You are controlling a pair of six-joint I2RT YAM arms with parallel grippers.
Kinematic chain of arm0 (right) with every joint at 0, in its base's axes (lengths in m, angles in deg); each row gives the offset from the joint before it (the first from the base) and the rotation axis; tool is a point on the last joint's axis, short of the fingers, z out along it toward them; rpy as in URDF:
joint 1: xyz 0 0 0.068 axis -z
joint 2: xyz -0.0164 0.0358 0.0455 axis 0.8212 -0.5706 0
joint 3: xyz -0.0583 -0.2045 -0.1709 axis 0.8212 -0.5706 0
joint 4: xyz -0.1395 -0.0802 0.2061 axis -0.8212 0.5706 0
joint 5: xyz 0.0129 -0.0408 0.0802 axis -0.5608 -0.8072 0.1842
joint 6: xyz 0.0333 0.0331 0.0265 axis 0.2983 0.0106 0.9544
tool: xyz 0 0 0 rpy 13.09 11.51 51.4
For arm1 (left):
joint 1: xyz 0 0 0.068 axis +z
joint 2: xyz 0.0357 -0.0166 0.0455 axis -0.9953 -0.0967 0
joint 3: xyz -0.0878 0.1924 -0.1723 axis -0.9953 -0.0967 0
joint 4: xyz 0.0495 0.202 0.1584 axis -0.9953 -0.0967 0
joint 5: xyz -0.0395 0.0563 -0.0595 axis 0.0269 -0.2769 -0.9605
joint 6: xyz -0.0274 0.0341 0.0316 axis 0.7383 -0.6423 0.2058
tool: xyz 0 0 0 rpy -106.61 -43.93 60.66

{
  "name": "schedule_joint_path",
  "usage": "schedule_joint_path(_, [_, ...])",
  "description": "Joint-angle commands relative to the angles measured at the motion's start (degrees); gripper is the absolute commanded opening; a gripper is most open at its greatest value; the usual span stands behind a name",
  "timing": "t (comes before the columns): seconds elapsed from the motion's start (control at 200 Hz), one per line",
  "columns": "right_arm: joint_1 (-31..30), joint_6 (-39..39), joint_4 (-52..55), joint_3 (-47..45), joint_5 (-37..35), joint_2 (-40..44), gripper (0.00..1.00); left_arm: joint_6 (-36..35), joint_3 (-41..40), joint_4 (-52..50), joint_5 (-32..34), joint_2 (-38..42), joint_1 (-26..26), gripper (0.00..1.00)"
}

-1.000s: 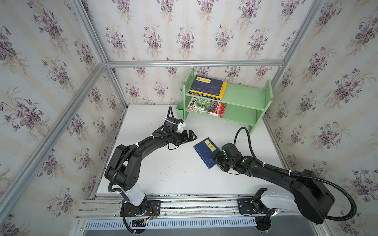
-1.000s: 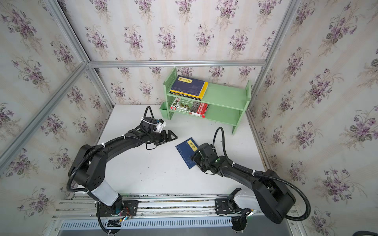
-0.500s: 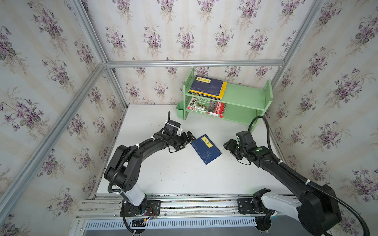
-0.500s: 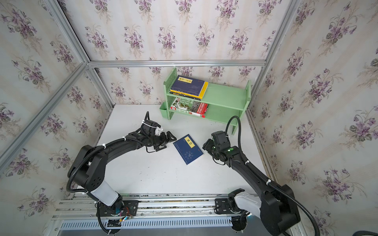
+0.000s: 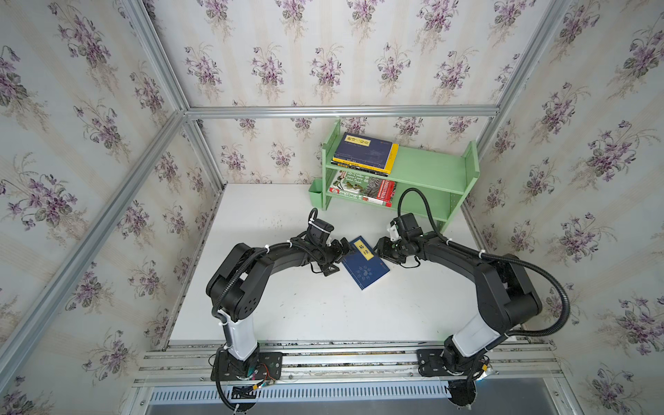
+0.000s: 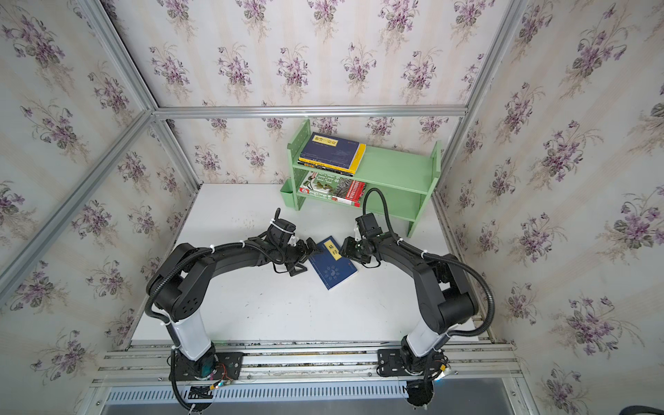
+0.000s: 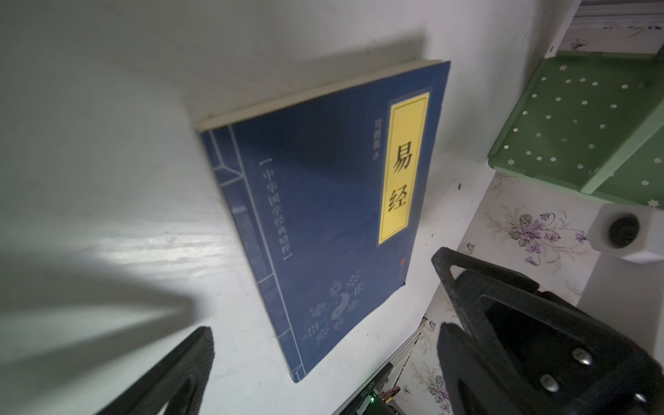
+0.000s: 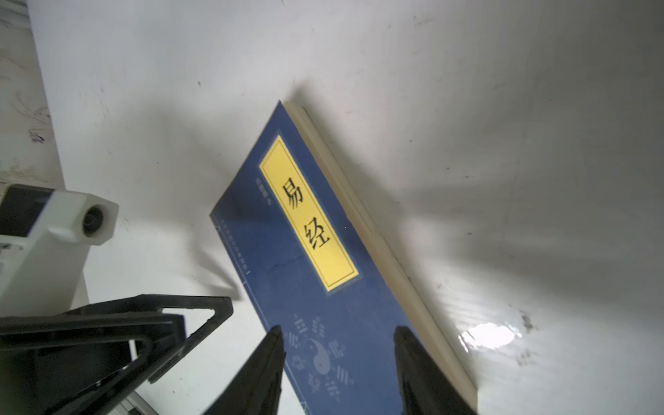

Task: Stacking books/files
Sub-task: Pick up the book at the center of the table.

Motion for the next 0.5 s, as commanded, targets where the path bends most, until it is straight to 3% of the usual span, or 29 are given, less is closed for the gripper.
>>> schedule_joint_path(0.0, [-0.47, -3.38, -1.5, -0.14, -0.46, -2.52, 0.46, 2.84, -0.3, 1.55, 1.62, -0.4, -0.25, 0.99])
schedule_joint_path(0.27, [-1.81, -6.43, 3.19, 1.8, -4.94, -7.67, 0.28, 1.75, 2.07, 3.04, 1.03, -4.8, -0.4, 0.99])
schedule_joint_path(0.495, [-2.66, -6.44, 3.01, 1.8, -0.57, -13.99, 0.23, 5.55, 1.53, 20.77, -2.93, -6.34, -0.05, 0.99])
